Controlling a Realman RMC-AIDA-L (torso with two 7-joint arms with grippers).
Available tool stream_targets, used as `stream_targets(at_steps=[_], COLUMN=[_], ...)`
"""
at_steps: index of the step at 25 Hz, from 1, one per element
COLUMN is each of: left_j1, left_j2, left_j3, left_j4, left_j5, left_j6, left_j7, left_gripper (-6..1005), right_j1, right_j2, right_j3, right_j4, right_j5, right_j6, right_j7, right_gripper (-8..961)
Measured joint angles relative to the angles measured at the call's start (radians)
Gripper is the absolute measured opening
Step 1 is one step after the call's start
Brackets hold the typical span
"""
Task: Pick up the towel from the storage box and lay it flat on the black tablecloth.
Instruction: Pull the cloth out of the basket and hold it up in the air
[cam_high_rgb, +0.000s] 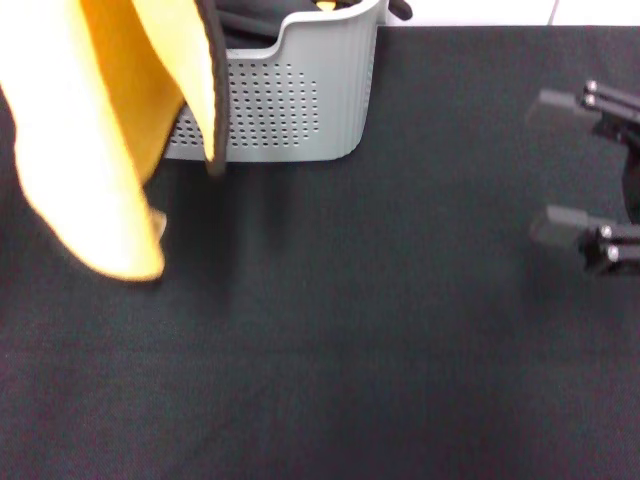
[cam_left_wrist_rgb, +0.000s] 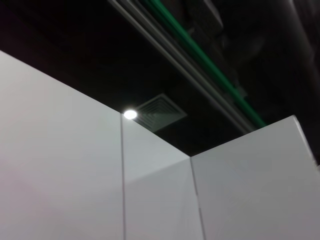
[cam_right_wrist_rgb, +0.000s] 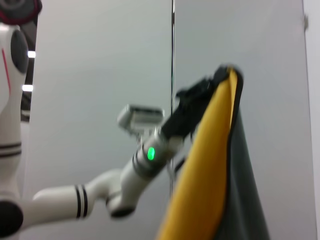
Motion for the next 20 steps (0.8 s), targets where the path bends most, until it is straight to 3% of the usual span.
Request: stream_targets(at_steps=[7, 14, 16, 20], left_j1=[-0.020, -0.099, -0.119, -0.146], left_j2=[-0.002, -0.003, -0.004, -0.004], left_j3=[0.001, 0.028, 0.040, 0.080], left_j4=[-0.127, -0.238, -0.264, -0.302], left_j5=[-0.005, -0.009, -0.009, -0.020], left_j6=[0.108, 0.125, 0.126, 0.127], left_j7=[-0.009, 0.006, 0.020, 0.061], left_gripper=[16, 16, 16, 16], right_j1=[0.073, 0.167, 0.205, 0.214], right_j2=[0.004, 0.004, 0.004, 0.004], right_j3=[-0.004, -0.052, -0.157, -0.304], right_j4=[0.127, 0.272, 0.324, 0.327], right_j5=[0.077, 0.140, 0.213, 0.318], right_j6=[0.004, 0.031, 0.074, 0.118], right_j7=[-0.074, -0.142, -0.178, -0.212], right_gripper=[840, 839, 836, 830])
